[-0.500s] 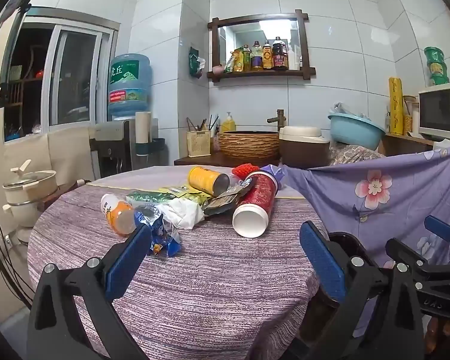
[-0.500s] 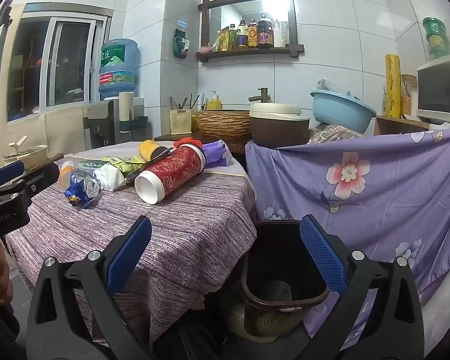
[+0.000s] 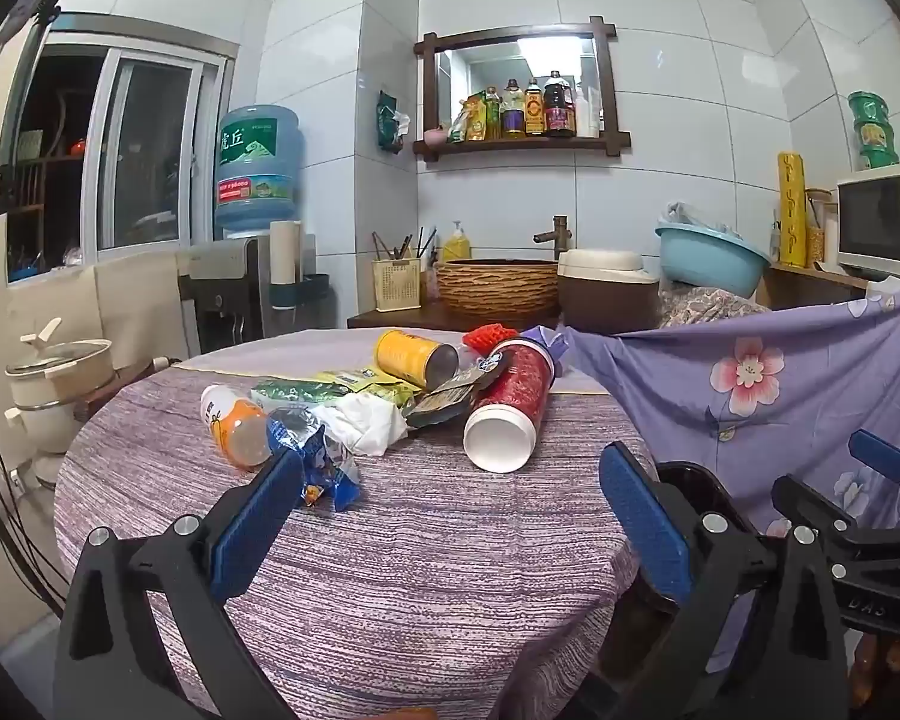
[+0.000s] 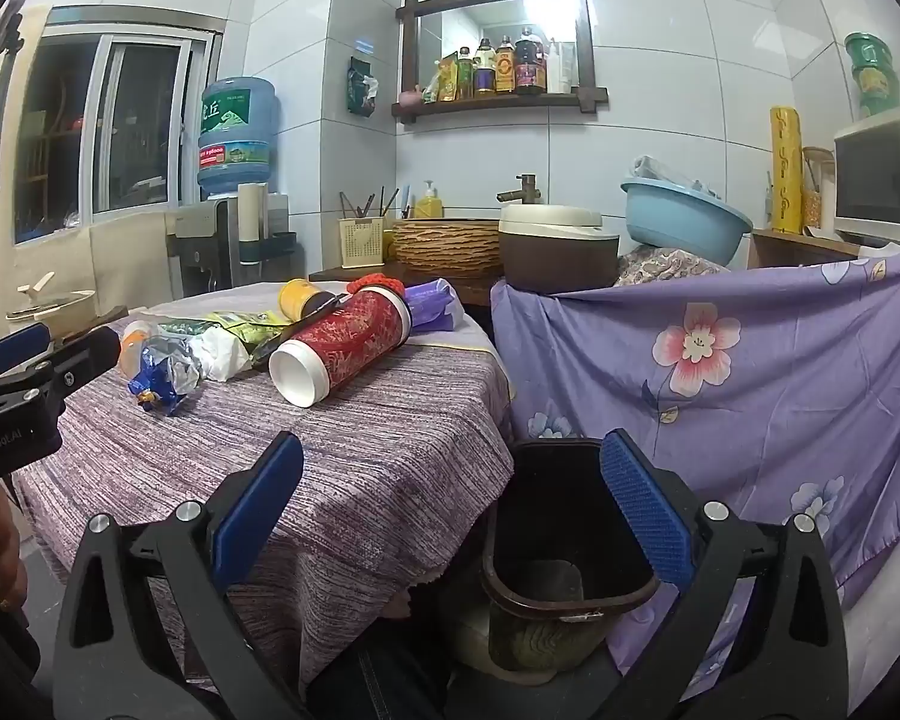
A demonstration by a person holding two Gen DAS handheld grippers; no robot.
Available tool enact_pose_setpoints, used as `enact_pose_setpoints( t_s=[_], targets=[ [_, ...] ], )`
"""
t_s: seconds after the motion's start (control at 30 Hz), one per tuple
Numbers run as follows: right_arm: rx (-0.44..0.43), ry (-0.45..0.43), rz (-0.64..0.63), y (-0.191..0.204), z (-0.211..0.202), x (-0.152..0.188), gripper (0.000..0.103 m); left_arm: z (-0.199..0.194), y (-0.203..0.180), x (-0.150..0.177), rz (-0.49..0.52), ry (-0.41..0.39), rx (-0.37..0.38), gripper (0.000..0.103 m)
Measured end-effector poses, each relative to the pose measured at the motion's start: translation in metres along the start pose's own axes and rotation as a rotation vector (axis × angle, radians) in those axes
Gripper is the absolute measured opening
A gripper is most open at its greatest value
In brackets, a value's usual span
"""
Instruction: Collect trash
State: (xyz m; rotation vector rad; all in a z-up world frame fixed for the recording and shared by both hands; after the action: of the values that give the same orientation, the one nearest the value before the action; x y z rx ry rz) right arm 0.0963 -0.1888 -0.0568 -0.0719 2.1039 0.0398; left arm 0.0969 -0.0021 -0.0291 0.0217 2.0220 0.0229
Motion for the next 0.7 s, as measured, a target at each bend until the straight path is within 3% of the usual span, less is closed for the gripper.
enact_pose_setpoints(
  t_s=[0.7],
  targets=[
    [-0.001,0.002,0.0,0.0015,0.0022,0.0018,0.098,0.0048,-0.0002,0.0036,-0.01,0.01,0.007,0.098]
  ],
)
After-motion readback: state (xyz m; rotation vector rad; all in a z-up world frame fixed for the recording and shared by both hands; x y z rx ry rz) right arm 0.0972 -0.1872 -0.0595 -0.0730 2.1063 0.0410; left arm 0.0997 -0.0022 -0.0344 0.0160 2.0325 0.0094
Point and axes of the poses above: each gripper's, at about its wrist camera, not at the fingertips, and z roughly the way its jaws point, y to its left, x to its underside, the point moved 10 cm from there along z, roughly the way its jaws point, and after that the axes turned 11 degrees about y, right-handed, at the moved point
